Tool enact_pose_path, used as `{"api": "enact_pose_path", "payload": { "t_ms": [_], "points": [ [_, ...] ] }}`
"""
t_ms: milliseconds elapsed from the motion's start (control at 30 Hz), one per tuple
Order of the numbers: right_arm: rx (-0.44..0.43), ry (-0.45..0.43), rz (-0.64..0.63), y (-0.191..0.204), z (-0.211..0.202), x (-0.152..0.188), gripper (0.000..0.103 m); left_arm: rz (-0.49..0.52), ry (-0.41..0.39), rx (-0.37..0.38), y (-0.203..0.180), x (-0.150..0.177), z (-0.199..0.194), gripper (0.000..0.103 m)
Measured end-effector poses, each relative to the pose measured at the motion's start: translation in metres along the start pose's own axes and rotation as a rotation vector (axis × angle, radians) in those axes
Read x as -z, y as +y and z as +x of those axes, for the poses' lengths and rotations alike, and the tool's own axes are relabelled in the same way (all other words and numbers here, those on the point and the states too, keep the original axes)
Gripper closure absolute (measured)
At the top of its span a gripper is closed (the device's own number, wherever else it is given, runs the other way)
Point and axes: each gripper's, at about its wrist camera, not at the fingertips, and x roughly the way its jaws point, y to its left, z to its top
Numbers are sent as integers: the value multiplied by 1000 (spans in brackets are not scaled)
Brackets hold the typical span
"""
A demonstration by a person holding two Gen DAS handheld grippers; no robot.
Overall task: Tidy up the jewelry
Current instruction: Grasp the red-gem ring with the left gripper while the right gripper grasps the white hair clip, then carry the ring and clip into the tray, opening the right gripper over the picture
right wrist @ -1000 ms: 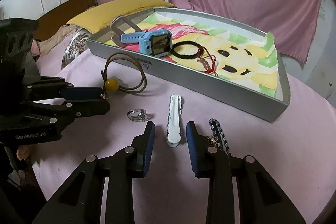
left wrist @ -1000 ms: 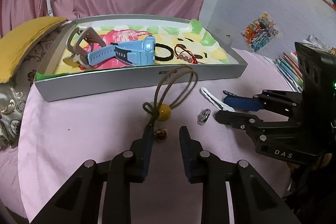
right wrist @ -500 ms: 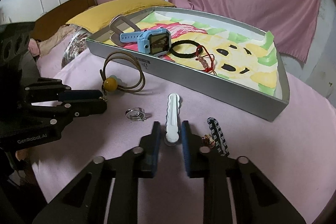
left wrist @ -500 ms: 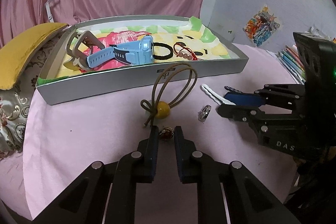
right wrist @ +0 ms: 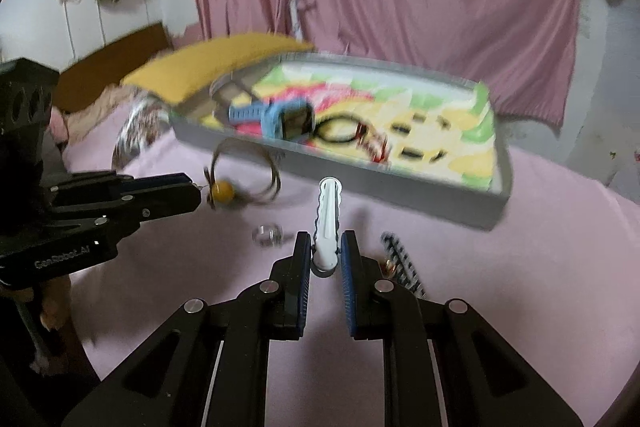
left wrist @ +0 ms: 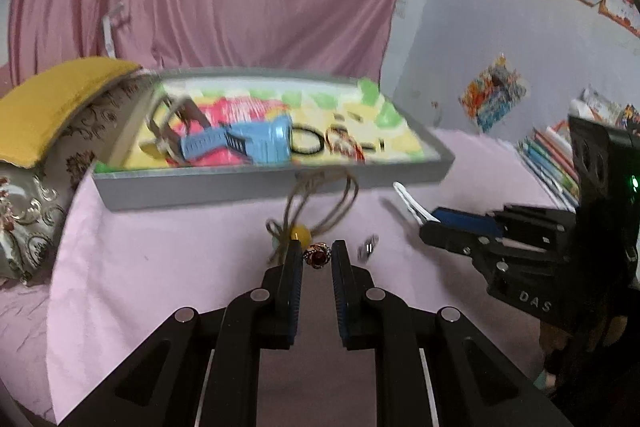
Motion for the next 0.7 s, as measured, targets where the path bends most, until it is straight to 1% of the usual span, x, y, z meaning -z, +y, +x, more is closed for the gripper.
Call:
{"api": "enact_pose_path", "payload": {
  "t_ms": [100, 133, 233, 300, 367, 467, 567, 700],
  "points": [
    [32, -105, 6, 2, -13, -8, 90, -5, -79, -27, -1, -8, -9, 89],
    [46, -154, 5, 4, -19, -12, 90, -5, -106, -37, -2, -11, -12, 89],
    [77, -255, 2, 8, -30, -20, 90, 0, -201, -73, -3, -21, -21, 89],
    [102, -331, -9, 12, -37, -27, 90, 1, -244, -91, -3, -28, -24, 89],
    [120, -377, -22, 15, -40, -32, 90, 1, -286, -104, -3, -35, -25, 89],
    [134, -422, -24, 17, -39, -40, 90, -2, -329, -114, -1, -42, -25, 89],
    [147, -452, -30, 17, -36, -48, 90, 3, -367, -122, 0, -47, -25, 89],
    [165, -482, -31, 15, -31, -55, 90, 8, -392, -137, 4, -55, -21, 89]
  ]
}}
